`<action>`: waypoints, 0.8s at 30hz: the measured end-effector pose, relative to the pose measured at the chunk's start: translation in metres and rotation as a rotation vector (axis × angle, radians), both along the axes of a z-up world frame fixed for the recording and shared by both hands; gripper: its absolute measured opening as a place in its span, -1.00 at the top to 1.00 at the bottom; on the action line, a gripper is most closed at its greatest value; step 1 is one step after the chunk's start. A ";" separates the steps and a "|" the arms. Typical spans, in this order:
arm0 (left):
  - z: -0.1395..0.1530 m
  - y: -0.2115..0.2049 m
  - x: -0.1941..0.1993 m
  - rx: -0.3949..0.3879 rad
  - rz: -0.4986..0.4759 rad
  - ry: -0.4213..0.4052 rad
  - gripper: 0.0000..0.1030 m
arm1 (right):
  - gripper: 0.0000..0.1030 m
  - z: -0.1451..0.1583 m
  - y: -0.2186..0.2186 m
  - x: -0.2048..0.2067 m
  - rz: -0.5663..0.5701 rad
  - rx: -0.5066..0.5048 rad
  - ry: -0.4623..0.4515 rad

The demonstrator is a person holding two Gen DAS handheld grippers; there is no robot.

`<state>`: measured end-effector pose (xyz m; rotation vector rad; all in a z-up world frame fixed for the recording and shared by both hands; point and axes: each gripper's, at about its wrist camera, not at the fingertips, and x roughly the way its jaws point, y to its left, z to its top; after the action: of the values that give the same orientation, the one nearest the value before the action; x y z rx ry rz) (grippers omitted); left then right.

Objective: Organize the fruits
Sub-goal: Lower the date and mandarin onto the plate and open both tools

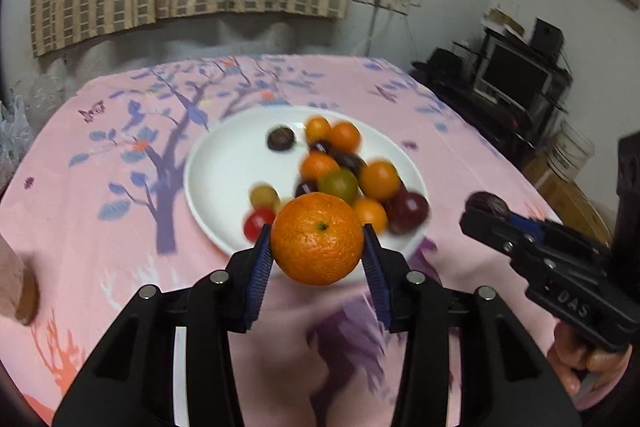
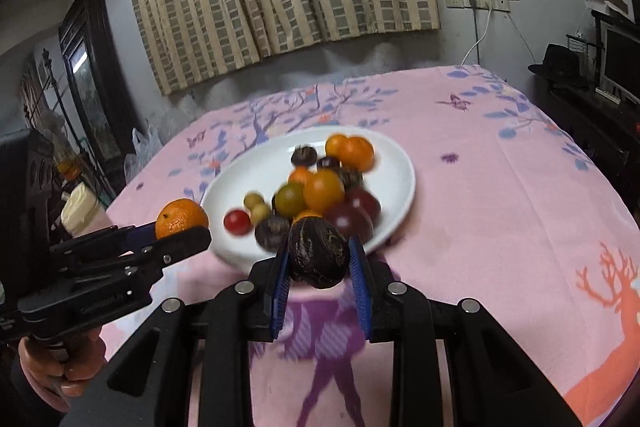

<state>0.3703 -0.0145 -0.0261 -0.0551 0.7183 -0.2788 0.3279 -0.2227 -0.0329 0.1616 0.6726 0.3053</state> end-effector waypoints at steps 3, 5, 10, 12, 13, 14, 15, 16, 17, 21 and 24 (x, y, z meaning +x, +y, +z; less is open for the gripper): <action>0.009 0.003 0.031 -0.015 0.036 -0.013 0.16 | 0.45 0.011 0.004 0.033 -0.032 0.021 -0.017; 0.008 0.003 0.054 -0.004 0.064 -0.011 0.17 | 0.45 0.012 0.006 0.058 -0.060 0.018 -0.022; -0.010 0.007 0.105 0.027 0.128 0.049 0.17 | 0.45 -0.003 0.006 0.114 -0.100 0.027 0.039; -0.017 0.006 0.116 0.048 0.141 0.067 0.17 | 0.44 -0.011 0.006 0.129 -0.103 0.022 0.062; -0.022 0.006 0.122 0.057 0.147 0.081 0.17 | 0.44 -0.015 0.007 0.135 -0.103 0.019 0.072; -0.027 0.006 0.127 0.058 0.151 0.094 0.17 | 0.44 -0.018 0.007 0.141 -0.104 0.014 0.083; -0.030 0.007 0.130 0.057 0.153 0.104 0.17 | 0.43 -0.021 0.006 0.145 -0.105 0.009 0.092; -0.034 0.007 0.134 0.056 0.154 0.115 0.17 | 0.43 -0.023 0.006 0.148 -0.106 0.006 0.098; -0.037 0.007 0.136 0.057 0.154 0.121 0.17 | 0.42 -0.026 0.006 0.151 -0.108 0.004 0.107; -0.045 0.006 0.140 0.074 0.154 0.138 0.17 | 0.41 -0.036 0.006 0.158 -0.105 -0.005 0.143; -0.046 0.004 0.140 0.082 0.157 0.143 0.15 | 0.41 -0.041 0.008 0.159 -0.097 -0.009 0.157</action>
<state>0.5103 -0.0101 -0.0724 -0.0534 0.8621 -0.0950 0.4871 -0.2151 -0.0735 0.2102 0.8185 0.1981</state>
